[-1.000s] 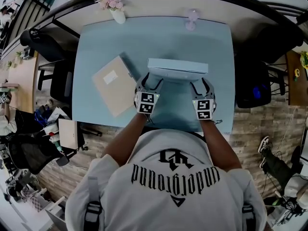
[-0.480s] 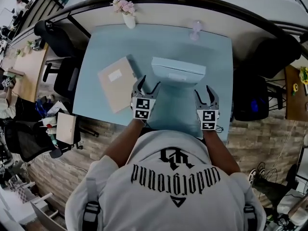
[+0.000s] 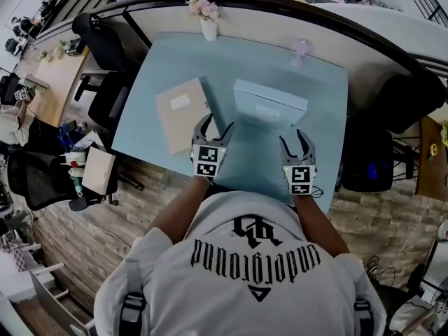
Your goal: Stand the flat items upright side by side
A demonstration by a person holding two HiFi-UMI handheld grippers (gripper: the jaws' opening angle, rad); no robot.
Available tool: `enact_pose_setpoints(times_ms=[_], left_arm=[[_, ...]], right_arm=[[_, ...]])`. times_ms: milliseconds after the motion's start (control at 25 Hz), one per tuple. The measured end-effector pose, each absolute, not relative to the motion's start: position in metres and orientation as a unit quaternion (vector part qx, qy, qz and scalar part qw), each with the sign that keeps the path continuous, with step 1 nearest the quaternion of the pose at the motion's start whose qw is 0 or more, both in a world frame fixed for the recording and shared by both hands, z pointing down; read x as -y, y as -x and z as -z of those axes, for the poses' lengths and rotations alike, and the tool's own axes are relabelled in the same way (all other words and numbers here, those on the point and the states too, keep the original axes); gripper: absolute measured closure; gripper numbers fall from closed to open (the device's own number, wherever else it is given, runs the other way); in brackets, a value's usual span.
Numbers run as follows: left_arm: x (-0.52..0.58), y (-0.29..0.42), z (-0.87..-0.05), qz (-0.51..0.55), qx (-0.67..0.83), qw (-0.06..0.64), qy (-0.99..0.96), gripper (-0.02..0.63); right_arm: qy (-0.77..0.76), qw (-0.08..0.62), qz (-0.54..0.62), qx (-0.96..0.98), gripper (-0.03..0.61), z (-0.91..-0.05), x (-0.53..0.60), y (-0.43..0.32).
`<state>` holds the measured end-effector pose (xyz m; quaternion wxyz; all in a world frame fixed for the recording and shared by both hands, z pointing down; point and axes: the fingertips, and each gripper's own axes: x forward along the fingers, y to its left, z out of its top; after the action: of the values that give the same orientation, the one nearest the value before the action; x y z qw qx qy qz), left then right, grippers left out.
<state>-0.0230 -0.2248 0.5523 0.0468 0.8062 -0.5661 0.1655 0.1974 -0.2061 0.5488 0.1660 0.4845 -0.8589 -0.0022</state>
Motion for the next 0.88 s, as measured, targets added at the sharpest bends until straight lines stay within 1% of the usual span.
enact_pose_setpoints(times_ms=[200,400,680,880], left_arm=[[0.216,0.052,-0.551,-0.161,0.59,0.051,-0.79,0.302],[0.208,0.094,-0.553,-0.156,0.612,0.058,-0.773,0.302],[0.202,0.177,-0.558,-0.157,0.644,0.073,-0.745,0.302],[0.194,0.235,-0.568,-0.158,0.662,0.094,-0.727,0.301]], right_arm=[[-0.453,0.167,0.009,0.876,0.328,-0.548,0.204,-0.162],[-0.418,0.167,0.016,0.893,0.328,-0.545,0.203,-0.109],[-0.355,0.166,0.021,0.92,0.328,-0.545,0.21,-0.004],[-0.299,0.183,0.011,0.936,0.327,-0.556,0.211,0.076]])
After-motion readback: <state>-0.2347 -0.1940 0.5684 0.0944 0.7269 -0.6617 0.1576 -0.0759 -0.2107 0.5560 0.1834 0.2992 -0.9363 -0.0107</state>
